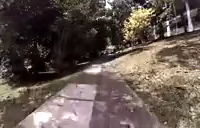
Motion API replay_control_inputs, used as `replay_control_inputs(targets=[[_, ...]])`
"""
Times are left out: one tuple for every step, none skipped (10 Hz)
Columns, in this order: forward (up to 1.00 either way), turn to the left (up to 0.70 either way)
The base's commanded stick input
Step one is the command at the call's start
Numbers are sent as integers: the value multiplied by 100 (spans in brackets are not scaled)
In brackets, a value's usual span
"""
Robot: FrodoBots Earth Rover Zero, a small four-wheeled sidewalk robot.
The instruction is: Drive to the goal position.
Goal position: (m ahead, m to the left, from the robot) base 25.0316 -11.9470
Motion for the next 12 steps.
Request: replay_control_inputs(targets=[[100, 0], [100, 0], [100, -13], [100, -34], [100, -40], [100, -26], [100, 0], [100, 0], [100, 0], [100, 0], [100, 0], [100, 0]])
